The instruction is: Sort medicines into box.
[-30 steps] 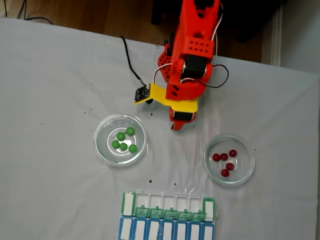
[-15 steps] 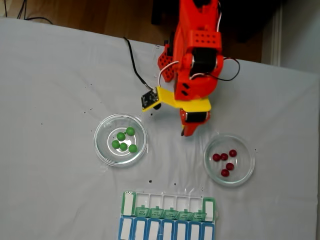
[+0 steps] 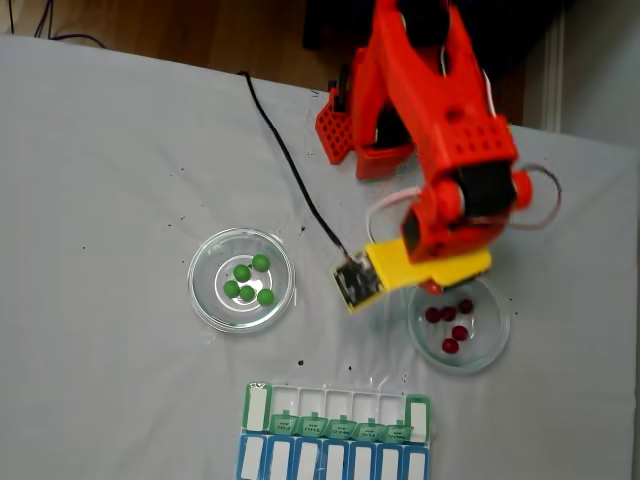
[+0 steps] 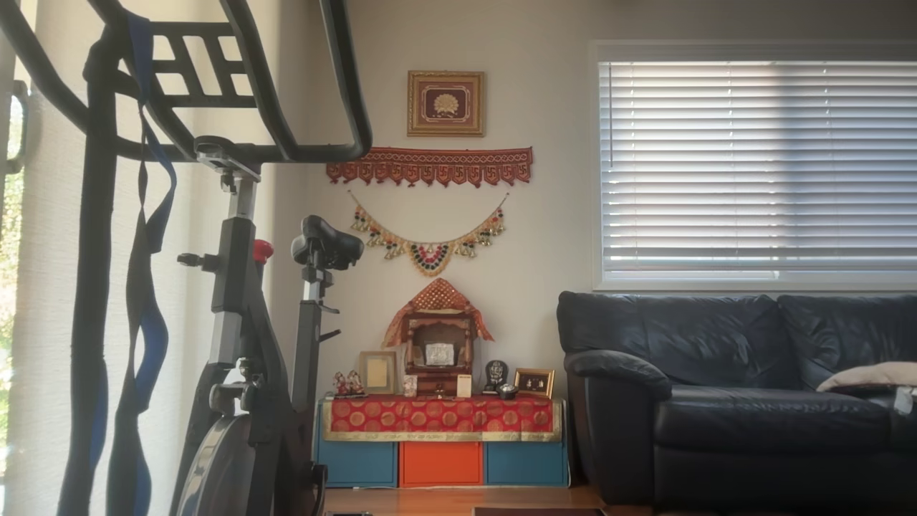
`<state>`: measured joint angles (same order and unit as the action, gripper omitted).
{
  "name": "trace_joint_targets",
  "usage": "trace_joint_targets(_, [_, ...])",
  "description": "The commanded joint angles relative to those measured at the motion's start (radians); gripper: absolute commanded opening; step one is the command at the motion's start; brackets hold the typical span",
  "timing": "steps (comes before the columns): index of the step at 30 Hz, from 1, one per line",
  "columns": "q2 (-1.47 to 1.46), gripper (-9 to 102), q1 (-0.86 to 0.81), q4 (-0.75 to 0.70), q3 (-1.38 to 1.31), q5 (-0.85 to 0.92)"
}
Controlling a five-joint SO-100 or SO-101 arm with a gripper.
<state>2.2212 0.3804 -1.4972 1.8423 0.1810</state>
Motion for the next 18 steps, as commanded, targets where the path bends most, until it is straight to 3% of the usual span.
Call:
trace_joint_targets(1, [0.041, 1, 0.052, 0.087, -0.032, 0.021])
trace_joint_targets(3, [0.121, 2, 0.074, 0.155, 0.066, 0.071])
trace_joint_targets(6, [0.12, 2, 0.114, 0.097, 0.055, 0.124])
trace_joint_targets(14, [-0.181, 1, 0.176, -0.009, -0.173, 0.143])
trace_joint_targets(18, [-0.222, 1, 0.187, 0.054, -0.183, 0.129])
